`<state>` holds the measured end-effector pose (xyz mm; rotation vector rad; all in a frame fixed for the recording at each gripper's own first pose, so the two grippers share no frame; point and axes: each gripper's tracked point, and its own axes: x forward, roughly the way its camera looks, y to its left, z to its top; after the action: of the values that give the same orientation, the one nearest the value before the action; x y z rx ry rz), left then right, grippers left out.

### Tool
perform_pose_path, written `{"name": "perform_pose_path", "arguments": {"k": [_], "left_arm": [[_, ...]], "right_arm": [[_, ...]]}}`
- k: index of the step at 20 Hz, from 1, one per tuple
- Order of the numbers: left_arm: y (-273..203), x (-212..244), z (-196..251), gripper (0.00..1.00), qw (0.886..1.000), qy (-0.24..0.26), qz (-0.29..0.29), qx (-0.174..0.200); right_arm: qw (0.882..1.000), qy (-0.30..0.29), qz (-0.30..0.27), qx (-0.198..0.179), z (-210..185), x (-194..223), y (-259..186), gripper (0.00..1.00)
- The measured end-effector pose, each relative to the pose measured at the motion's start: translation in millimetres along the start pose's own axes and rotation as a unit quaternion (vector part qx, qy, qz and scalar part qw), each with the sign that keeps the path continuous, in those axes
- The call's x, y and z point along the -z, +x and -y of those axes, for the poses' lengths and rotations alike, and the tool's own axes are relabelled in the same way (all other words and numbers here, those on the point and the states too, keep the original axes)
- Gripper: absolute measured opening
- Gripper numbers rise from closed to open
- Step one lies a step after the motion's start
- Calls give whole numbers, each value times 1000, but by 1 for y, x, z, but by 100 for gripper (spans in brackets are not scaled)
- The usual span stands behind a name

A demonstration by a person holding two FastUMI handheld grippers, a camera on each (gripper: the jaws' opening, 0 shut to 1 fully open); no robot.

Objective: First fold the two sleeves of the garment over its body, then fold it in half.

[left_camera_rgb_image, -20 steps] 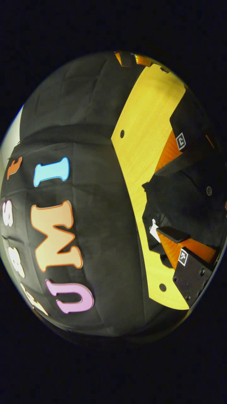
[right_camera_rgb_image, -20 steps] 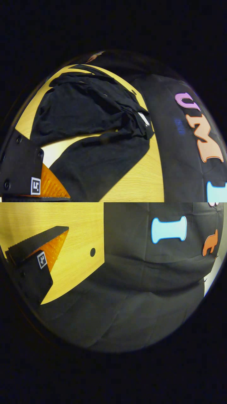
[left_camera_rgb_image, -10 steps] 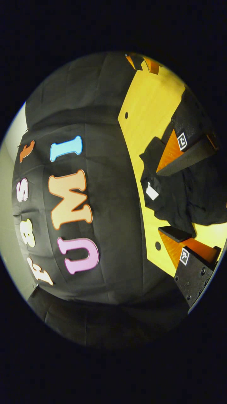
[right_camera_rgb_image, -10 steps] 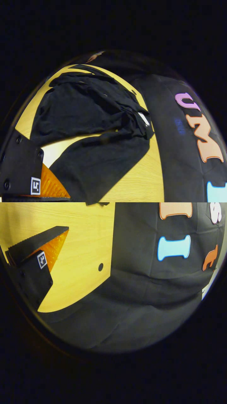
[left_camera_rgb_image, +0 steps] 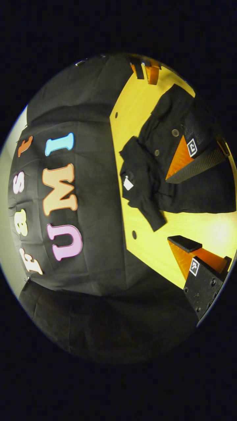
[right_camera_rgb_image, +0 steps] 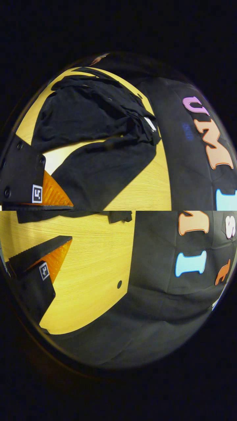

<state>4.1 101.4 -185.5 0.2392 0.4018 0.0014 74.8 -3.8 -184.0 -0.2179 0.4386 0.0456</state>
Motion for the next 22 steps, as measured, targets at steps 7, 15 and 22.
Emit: {"name": "perform_pose_path", "arguments": {"k": [7, 15, 22], "left_arm": [[-33, 64, 13, 95, 997, -2, -72, 25], [-47, 116, 44, 96, 986, 27, -143, 81], [-54, 135, 42, 97, 982, 43, -164, 79]], "right_arm": [[997, -31, -65, 10, -19, 63, 3, 51], [988, -70, -140, 7, -33, 118, 10, 51], [990, -21, -142, -6, -34, 123, 13, 51]]}}
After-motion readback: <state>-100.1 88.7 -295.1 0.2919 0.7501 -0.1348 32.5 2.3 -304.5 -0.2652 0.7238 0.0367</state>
